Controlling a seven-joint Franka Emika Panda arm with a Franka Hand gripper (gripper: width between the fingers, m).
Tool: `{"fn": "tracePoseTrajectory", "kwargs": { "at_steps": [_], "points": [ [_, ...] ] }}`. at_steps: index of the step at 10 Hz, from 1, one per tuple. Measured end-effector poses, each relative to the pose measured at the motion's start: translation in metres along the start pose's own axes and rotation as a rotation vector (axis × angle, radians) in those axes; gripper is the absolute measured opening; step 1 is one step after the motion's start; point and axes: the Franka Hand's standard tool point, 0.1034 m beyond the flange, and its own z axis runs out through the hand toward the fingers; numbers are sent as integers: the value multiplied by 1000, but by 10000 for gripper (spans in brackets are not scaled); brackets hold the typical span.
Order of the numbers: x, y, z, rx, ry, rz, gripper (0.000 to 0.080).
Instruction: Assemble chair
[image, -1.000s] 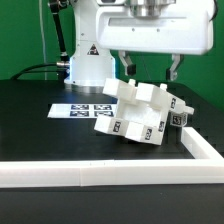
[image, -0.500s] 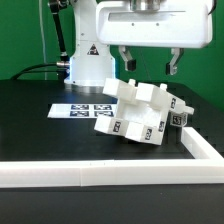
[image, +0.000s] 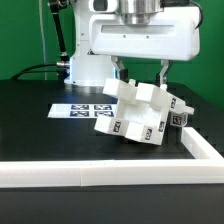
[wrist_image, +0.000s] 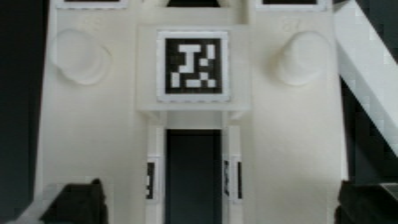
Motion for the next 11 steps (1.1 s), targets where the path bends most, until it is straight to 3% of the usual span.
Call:
{"fn": "tracePoseTrajectory", "kwargs": {
  "at_steps": [5,9,11],
  "points": [
    [9,5,15,-17,7,-20,649],
    [17,4,16,-9,32,-24,649],
    [26,-1,15,8,68,-25,649]
  ]
}}
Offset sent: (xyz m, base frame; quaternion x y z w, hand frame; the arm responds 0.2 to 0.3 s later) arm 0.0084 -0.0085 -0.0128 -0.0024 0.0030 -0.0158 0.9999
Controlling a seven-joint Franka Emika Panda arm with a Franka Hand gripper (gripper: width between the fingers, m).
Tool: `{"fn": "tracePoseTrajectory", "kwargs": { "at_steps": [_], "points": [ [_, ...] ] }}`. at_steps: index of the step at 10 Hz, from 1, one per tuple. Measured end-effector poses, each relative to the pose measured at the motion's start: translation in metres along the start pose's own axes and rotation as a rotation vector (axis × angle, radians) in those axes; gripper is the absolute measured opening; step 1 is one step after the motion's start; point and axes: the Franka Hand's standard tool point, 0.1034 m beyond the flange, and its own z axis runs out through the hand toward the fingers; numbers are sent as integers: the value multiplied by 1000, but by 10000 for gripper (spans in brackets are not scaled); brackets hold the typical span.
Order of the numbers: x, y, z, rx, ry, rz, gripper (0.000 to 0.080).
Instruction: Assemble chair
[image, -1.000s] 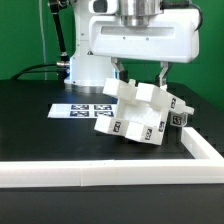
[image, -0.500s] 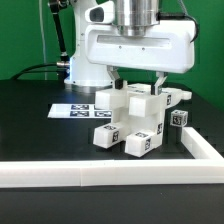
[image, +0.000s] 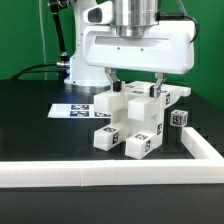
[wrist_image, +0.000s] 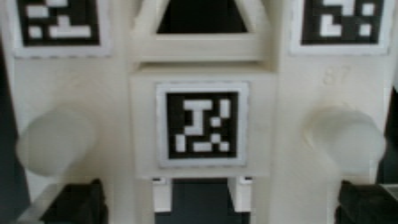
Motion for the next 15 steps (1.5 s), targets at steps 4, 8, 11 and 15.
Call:
{"fn": "tracePoseTrajectory", "kwargs": {
  "at_steps": [4,8,11,15],
  "points": [
    [17,-8,-5,23,50,-3,649],
    [9,-17,-43,52,16,-4,649],
    [-24,-25,-52,70,3,47,649],
    [-31,-27,-50,68,3,35,649]
  ]
}}
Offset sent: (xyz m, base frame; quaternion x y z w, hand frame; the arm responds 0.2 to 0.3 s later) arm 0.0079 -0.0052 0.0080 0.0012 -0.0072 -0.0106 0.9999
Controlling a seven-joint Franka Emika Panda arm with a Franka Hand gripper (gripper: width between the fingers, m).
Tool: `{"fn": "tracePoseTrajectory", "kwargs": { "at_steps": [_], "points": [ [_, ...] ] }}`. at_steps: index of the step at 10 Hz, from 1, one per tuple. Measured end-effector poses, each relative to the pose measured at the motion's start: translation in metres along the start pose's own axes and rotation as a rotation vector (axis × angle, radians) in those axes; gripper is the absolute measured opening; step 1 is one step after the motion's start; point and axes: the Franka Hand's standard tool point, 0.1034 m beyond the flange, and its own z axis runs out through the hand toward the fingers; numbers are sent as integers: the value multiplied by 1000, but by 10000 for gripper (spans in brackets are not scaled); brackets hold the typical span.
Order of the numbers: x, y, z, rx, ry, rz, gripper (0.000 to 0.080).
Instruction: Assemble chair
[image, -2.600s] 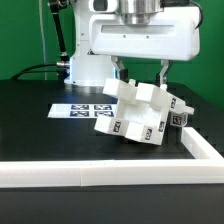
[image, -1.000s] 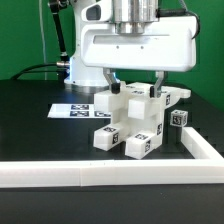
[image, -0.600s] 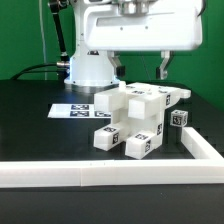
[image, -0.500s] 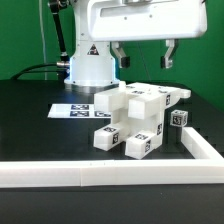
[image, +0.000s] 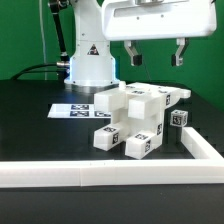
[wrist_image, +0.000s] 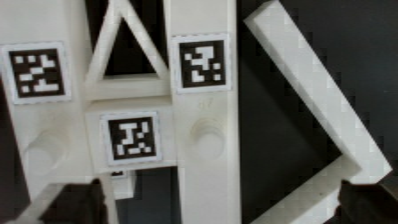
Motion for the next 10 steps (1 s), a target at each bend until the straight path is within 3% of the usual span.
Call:
{"fn": "tracePoseTrajectory", "kwargs": {
  "at_steps": [2,5,10],
  "points": [
    [-12,-2,4,4,5,42,649],
    [-57,-12,17,-8,-8,102,649],
    [-64,-9,23,4,3,139,649]
  ]
}}
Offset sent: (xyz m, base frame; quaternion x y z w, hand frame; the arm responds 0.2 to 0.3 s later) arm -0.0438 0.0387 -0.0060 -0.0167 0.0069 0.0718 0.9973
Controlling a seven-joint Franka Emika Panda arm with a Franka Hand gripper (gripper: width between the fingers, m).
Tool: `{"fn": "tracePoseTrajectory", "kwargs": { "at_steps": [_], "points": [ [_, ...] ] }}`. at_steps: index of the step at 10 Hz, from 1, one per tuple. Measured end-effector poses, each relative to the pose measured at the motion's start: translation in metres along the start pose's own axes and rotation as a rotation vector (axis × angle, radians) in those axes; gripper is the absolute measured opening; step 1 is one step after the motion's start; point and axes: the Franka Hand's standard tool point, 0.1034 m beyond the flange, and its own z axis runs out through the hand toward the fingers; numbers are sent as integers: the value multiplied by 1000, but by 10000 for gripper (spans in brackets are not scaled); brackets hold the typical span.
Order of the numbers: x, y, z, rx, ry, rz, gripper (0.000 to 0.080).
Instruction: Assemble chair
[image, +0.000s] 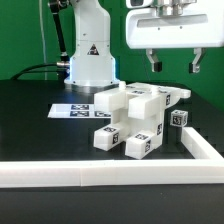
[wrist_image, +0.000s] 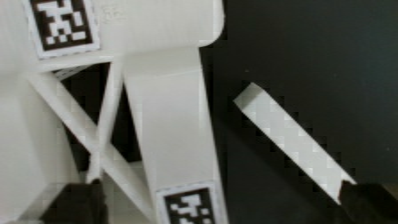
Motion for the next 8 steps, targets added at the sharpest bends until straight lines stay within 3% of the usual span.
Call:
{"fn": "tracePoseTrajectory", "kwargs": {
  "at_steps": [2,4,8],
  "points": [
    [-35,0,9,-10,-7,41,649],
    [-53,-4,16,-9,-3,48,649],
    [-52,-3,16,-8,-2,41,649]
  ]
}}
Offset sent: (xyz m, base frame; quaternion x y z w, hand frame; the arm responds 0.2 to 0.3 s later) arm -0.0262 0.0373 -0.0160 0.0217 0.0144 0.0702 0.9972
